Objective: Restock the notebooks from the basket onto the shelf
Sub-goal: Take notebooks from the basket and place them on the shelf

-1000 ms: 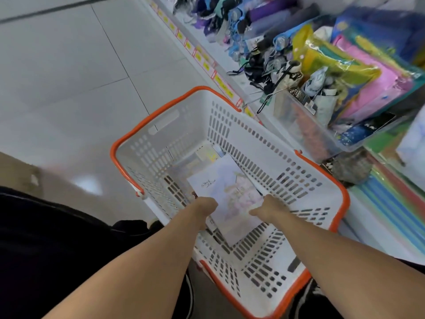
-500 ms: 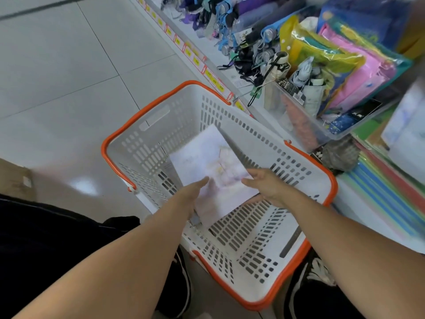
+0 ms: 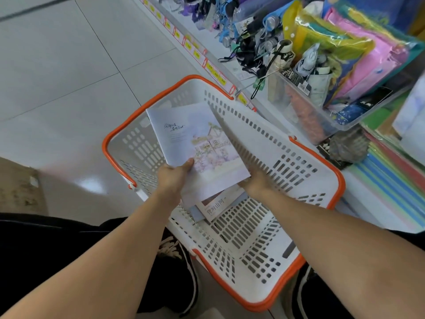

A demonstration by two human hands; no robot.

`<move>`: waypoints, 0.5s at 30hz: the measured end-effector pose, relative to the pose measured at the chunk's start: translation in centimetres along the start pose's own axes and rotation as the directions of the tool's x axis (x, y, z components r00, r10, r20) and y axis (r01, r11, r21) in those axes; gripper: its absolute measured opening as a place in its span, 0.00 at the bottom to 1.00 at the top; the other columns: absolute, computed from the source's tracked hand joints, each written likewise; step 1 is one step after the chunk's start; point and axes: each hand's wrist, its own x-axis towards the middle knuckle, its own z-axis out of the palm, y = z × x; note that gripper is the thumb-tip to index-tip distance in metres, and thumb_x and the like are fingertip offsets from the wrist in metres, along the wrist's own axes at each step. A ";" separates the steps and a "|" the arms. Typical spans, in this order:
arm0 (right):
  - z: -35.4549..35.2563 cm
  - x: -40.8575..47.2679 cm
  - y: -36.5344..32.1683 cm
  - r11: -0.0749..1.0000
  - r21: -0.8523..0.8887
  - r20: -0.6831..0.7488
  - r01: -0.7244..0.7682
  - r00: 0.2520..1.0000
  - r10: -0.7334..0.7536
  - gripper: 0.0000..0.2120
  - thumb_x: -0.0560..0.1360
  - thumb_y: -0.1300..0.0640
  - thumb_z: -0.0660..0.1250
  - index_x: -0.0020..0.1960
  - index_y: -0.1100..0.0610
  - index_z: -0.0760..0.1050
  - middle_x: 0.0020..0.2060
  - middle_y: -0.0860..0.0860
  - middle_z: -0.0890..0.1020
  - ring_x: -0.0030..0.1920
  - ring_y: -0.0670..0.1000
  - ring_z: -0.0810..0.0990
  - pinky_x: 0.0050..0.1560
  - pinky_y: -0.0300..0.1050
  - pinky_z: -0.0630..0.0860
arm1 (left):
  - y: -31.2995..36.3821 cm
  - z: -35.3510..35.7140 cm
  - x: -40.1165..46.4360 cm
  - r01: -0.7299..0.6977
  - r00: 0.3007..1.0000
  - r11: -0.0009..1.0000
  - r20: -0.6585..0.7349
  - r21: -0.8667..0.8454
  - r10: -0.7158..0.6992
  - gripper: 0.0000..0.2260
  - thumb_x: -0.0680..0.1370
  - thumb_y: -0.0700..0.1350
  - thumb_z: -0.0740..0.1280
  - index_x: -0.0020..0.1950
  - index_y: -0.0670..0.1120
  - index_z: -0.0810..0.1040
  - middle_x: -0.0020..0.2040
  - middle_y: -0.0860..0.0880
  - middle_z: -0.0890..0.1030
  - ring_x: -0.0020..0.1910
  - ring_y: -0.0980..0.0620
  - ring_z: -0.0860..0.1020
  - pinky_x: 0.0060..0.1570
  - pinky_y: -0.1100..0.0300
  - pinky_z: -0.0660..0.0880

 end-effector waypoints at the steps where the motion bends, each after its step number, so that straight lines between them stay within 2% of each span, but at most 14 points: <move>1: 0.7 -0.1 0.2 1.000 -0.011 -0.006 -0.026 1.000 0.026 0.30 0.75 0.52 0.72 0.73 0.59 0.68 0.67 0.56 0.76 0.65 0.58 0.76 0.62 0.54 0.76 | 0.0 -0.1 -0.1 -0.009 1.000 1.000 -0.006 0.001 0.009 0.11 0.72 0.43 0.76 0.51 0.42 0.81 0.41 0.47 0.84 0.37 0.47 0.83 0.36 0.57 0.80; 4: 2.5 0.1 0.7 0.992 -0.118 -0.086 -0.050 0.995 0.040 0.29 0.73 0.52 0.75 0.70 0.58 0.70 0.66 0.56 0.76 0.64 0.59 0.75 0.60 0.53 0.77 | 0.0 -0.3 -0.1 -0.041 0.998 0.999 -0.040 0.015 0.041 0.11 0.73 0.44 0.76 0.51 0.42 0.81 0.41 0.48 0.84 0.38 0.49 0.83 0.36 0.57 0.80; 7: 3.2 0.2 0.9 0.956 -0.286 -0.161 -0.059 0.987 0.013 0.26 0.73 0.53 0.74 0.68 0.58 0.72 0.65 0.56 0.73 0.66 0.58 0.70 0.61 0.53 0.75 | 0.0 -0.2 -0.2 -0.112 0.989 0.993 -0.094 0.044 0.116 0.08 0.74 0.45 0.75 0.49 0.46 0.79 0.38 0.51 0.82 0.31 0.56 0.81 0.25 0.65 0.75; 8: 3.3 0.1 0.9 0.944 -0.324 -0.174 -0.067 0.985 0.010 0.26 0.73 0.53 0.74 0.67 0.58 0.72 0.65 0.55 0.73 0.66 0.58 0.69 0.60 0.53 0.75 | 0.1 -0.2 -0.3 -0.123 0.986 0.991 -0.107 0.042 0.127 0.08 0.74 0.45 0.74 0.50 0.46 0.79 0.38 0.52 0.82 0.32 0.56 0.81 0.24 0.65 0.74; 12: 3.3 0.1 1.0 0.930 -0.340 -0.181 -0.137 0.980 0.079 0.28 0.71 0.50 0.77 0.65 0.59 0.73 0.63 0.56 0.74 0.65 0.58 0.70 0.60 0.52 0.75 | 0.2 -0.2 -0.4 -0.144 0.983 0.989 -0.110 0.021 0.145 0.13 0.74 0.44 0.74 0.57 0.43 0.79 0.43 0.49 0.83 0.40 0.51 0.82 0.38 0.59 0.78; 15: 2.9 0.6 1.0 0.931 -0.308 -0.138 -0.198 0.977 0.162 0.26 0.69 0.49 0.78 0.61 0.62 0.76 0.59 0.58 0.78 0.62 0.59 0.75 0.58 0.52 0.78 | 0.2 -0.2 -0.6 -0.147 0.984 0.989 -0.100 0.016 0.148 0.15 0.75 0.43 0.74 0.59 0.41 0.79 0.46 0.46 0.84 0.43 0.48 0.83 0.44 0.54 0.80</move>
